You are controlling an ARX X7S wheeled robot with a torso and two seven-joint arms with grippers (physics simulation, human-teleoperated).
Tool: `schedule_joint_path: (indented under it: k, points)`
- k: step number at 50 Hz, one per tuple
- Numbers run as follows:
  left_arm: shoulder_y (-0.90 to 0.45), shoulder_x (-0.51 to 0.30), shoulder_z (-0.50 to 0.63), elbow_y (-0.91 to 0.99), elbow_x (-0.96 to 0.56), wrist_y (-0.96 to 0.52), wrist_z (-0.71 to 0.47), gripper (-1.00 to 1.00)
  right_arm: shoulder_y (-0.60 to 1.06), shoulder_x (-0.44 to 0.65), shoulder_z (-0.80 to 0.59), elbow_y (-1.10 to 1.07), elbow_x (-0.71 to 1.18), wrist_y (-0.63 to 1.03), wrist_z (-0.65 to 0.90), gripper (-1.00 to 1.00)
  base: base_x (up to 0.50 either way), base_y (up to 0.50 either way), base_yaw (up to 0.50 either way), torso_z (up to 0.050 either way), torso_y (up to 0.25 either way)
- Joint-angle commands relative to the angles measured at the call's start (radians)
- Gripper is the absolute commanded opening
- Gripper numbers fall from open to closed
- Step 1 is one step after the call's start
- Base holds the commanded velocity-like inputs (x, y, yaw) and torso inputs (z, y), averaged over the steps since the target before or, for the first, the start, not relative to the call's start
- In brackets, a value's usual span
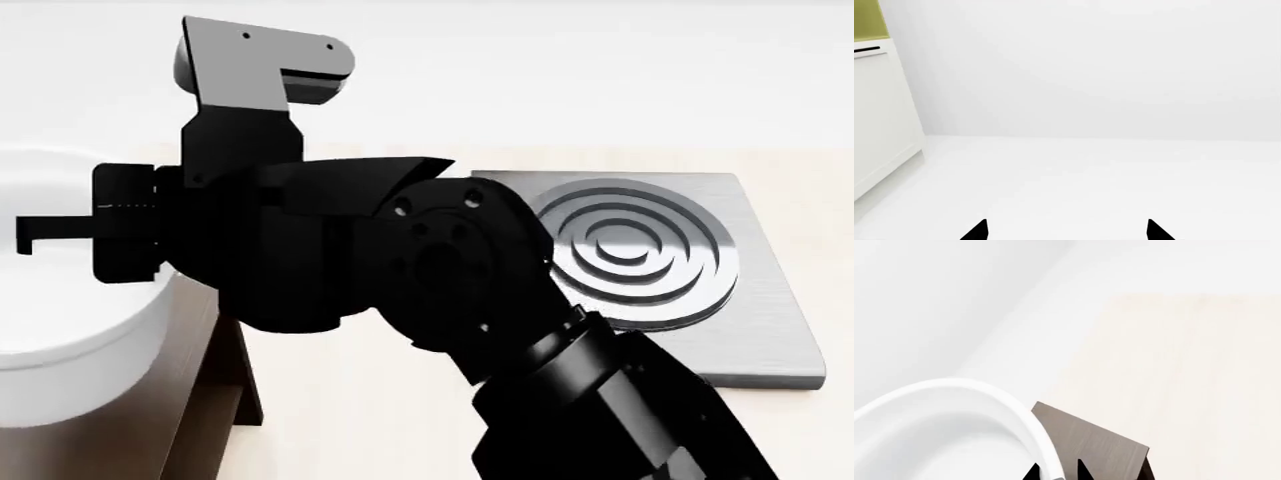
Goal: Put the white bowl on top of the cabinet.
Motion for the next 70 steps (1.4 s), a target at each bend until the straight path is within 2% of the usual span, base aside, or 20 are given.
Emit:
schedule_joint_path:
  k: [1, 70]
  points:
    - [0.002, 0.000, 0.000, -0.001, -0.002, 0.004, 0.000, 1.00, -0.004, -0.003, 0.003, -0.019, -0.008, -0.055, -0.051, -1.00, 0.00, 0.00, 0.00, 0.000, 0.000]
    - [0.001, -0.002, 0.001, -0.003, -0.002, 0.005, 0.001, 1.00, -0.017, 0.005, -0.165, 0.096, -0.025, -0.149, -0.173, -1.00, 0.00, 0.00, 0.00, 0.000, 0.001]
